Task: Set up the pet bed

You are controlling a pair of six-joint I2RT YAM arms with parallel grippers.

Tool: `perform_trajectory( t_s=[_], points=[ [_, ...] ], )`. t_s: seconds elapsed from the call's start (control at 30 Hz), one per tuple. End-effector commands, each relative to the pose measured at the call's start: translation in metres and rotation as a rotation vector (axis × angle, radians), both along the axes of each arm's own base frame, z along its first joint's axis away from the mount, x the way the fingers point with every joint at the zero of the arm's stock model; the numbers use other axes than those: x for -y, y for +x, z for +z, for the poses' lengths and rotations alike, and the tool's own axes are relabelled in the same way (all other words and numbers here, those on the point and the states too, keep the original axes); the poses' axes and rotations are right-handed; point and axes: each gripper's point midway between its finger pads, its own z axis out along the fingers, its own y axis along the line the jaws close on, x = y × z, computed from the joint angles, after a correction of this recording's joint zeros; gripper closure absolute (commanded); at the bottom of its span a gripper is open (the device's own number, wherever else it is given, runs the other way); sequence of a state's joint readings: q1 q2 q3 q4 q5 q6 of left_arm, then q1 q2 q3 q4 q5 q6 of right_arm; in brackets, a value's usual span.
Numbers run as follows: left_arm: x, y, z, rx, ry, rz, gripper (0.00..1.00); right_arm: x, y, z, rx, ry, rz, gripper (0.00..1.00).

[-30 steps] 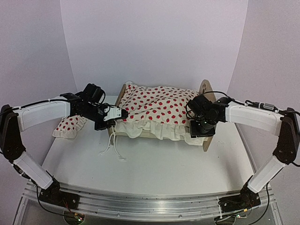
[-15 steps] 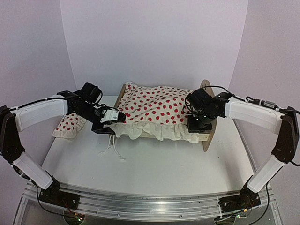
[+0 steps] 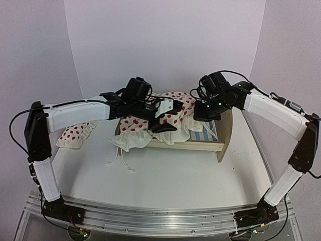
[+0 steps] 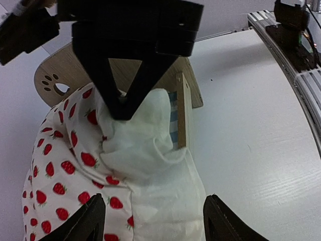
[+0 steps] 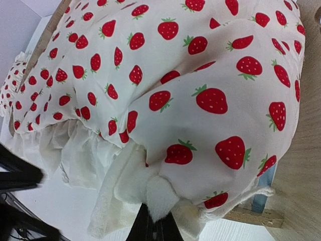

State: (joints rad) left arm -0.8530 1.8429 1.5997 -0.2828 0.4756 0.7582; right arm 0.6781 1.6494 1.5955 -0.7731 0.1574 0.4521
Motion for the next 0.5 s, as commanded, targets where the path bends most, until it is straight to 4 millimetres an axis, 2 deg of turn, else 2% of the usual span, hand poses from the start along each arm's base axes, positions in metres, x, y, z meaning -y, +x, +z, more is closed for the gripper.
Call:
perform_trajectory(
  t_s=[0.0,0.13,0.27,0.47],
  points=[
    [0.047,0.02,0.007,0.044,-0.134,0.083,0.31,-0.004,0.01,0.007,0.021,0.014,-0.001,1.0],
    [0.068,0.034,0.007,0.152,-0.206,0.165,0.29,-0.002,0.01,0.005,0.01,0.018,-0.006,1.0],
    [0.07,0.049,0.009,0.206,-0.249,0.246,0.29,0.003,0.008,0.006,0.015,0.017,-0.016,1.0],
    [0.077,0.048,0.003,0.176,-0.267,0.25,0.32,0.006,0.007,0.003,0.006,0.018,-0.024,1.0]
  ],
)
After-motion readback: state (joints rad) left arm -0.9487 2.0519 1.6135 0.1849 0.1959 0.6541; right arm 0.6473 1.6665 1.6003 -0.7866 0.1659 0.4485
